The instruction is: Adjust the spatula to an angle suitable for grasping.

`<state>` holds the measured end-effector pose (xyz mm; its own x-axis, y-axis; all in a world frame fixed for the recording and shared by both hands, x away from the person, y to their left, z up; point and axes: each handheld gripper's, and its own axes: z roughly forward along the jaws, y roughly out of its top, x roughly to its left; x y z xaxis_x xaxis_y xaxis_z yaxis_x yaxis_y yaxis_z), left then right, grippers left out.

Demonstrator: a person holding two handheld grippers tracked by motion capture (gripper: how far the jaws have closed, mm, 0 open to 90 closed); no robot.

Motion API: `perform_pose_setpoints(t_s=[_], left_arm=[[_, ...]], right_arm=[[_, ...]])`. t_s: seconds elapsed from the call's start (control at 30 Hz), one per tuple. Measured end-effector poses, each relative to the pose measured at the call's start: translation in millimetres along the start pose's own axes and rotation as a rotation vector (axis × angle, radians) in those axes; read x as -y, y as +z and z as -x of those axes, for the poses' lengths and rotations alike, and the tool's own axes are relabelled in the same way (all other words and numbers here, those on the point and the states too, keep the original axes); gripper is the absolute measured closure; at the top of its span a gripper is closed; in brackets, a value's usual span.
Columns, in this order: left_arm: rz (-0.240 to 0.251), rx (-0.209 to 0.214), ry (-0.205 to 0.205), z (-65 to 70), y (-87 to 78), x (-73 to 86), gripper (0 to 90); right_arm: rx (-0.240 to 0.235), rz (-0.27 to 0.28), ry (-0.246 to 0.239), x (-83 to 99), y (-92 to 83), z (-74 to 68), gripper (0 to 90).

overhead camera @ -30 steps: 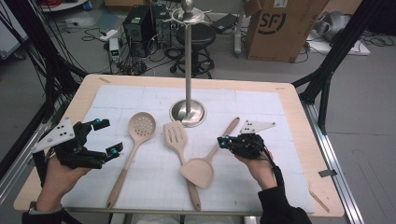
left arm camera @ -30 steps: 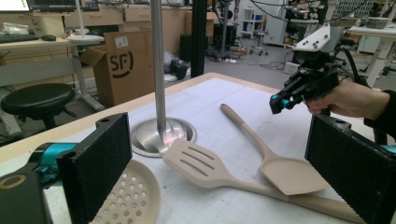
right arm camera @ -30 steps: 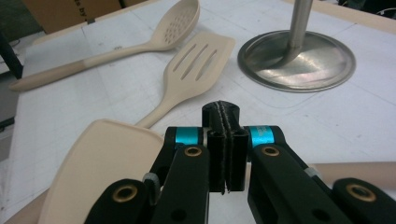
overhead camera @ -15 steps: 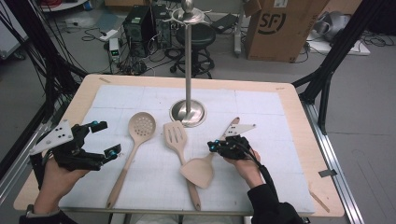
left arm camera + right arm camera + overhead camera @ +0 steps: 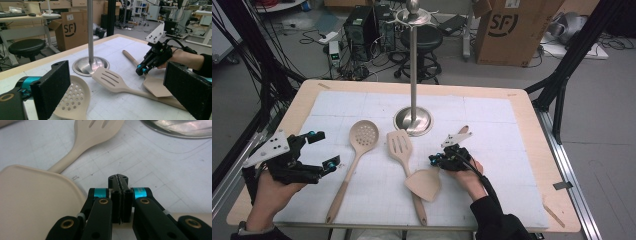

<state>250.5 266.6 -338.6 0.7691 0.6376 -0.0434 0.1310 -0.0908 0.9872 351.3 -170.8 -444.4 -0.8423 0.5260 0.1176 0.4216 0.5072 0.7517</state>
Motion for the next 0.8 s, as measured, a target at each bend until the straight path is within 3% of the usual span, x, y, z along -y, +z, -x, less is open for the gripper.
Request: perform_pose_setpoints(t_s=[0.07, 0.37, 0.8], left_arm=[[0.001, -0.003, -0.002, -0.1, -0.3, 0.3, 7.8], [-0.01, -0.01, 0.015, 0.2, 1.0, 0.3, 7.8], [-0.002, -0.01, 0.006, -1.9, -0.8, 0.1, 7.8]], right_arm=[[0.01, -0.026, -0.006, -0.9, 2.8, -1.9, 90.0], [0.036, -0.055, -0.026, -1.1, 0.6, -6.9, 90.0], [0.012, -0.073, -0.033, 5.0, -8.8, -6.3, 90.0]])
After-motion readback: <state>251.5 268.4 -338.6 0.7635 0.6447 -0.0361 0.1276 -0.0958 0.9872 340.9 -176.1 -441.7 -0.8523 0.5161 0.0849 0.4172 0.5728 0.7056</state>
